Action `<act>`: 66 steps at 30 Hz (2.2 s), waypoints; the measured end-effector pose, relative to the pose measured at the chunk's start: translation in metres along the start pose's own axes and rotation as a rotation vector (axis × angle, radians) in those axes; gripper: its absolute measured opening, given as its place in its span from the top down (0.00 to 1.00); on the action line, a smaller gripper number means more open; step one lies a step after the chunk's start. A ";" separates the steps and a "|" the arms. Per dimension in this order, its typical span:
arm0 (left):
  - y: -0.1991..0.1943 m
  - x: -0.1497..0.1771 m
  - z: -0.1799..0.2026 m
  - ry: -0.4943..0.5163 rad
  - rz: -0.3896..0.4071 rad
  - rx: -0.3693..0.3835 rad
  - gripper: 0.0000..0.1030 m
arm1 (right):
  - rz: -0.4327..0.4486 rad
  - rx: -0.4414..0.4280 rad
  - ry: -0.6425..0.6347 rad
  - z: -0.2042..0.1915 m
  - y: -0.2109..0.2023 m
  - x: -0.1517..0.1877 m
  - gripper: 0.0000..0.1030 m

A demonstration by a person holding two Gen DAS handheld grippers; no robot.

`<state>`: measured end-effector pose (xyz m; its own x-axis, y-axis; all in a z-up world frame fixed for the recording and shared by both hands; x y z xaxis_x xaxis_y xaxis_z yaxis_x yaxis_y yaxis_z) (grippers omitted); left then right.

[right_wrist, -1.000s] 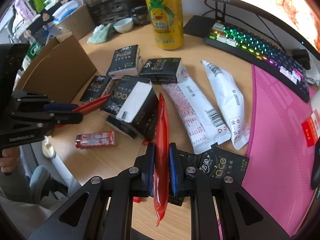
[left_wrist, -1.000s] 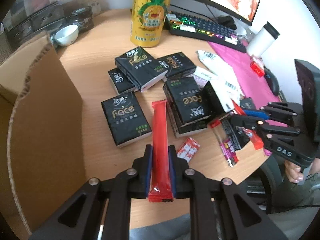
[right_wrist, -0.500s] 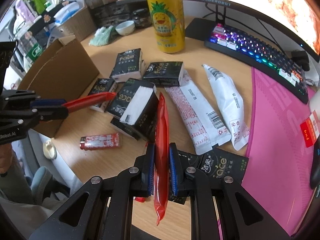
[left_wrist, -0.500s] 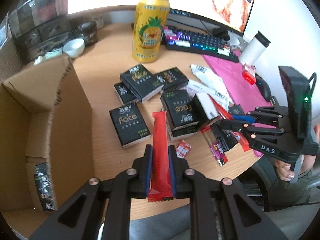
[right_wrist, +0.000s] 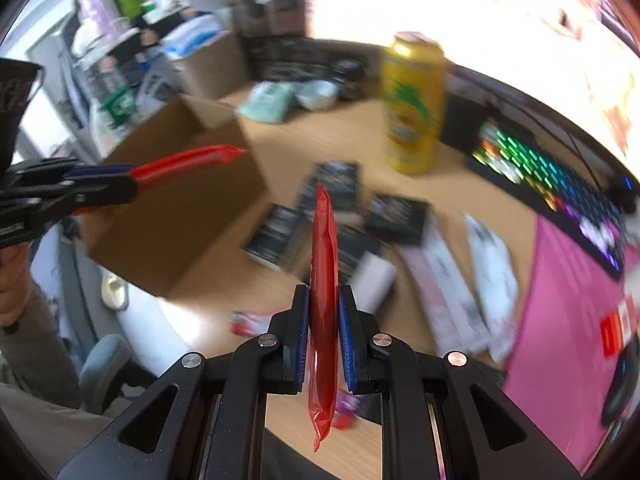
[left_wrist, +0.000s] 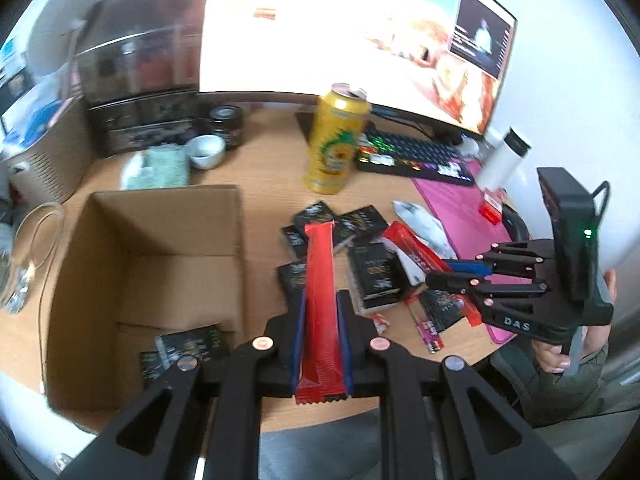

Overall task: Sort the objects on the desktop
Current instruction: 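Lift both red stick snacks and carry them toward the cardboard box, then open both tools to drop the red sticks into the box, then grasp the red-white lighter with the left tool while the right grasps the purple lighter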

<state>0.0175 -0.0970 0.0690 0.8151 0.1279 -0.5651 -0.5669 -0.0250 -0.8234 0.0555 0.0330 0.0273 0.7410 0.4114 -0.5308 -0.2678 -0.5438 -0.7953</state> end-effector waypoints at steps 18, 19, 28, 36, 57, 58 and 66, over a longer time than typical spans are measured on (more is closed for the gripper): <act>-0.018 0.034 -0.099 -0.173 0.021 -0.121 0.85 | -0.053 -0.196 -0.232 -0.146 0.062 -0.076 0.85; -0.017 0.036 -0.102 -0.179 0.017 -0.121 0.85 | -0.059 -0.196 -0.232 -0.148 0.066 -0.076 0.85; -0.007 0.046 -0.114 -0.204 -0.003 -0.123 0.85 | -0.059 -0.187 -0.192 -0.143 0.079 -0.082 0.84; -0.018 0.040 -0.113 -0.228 0.055 -0.145 0.45 | -0.022 -0.177 -0.174 -0.135 0.063 -0.078 0.84; 0.061 0.038 0.079 0.199 -0.096 -0.009 0.22 | -0.037 0.041 0.200 0.033 0.000 0.063 0.68; 0.072 0.041 0.083 0.217 -0.122 -0.017 0.22 | -0.049 0.022 0.199 0.031 0.003 0.069 0.68; 0.098 0.055 0.087 0.225 -0.196 -0.040 0.22 | -0.084 -0.082 0.251 0.038 0.027 0.099 0.68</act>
<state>-0.0030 -0.0065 -0.0383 0.9172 -0.0889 -0.3885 -0.3943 -0.0615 -0.9169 0.0981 0.0868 -0.0575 0.8908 0.2690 -0.3663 -0.1557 -0.5767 -0.8020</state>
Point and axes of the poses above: each gripper's, at about its wrist camera, not at the fingertips, and y roughly the way its jaws point, z to its right, x to its underside, the point moved 2 cm from there along y, roughly the way its jaws point, and after that the axes turned 11 degrees about -x, right-handed, at the moved point
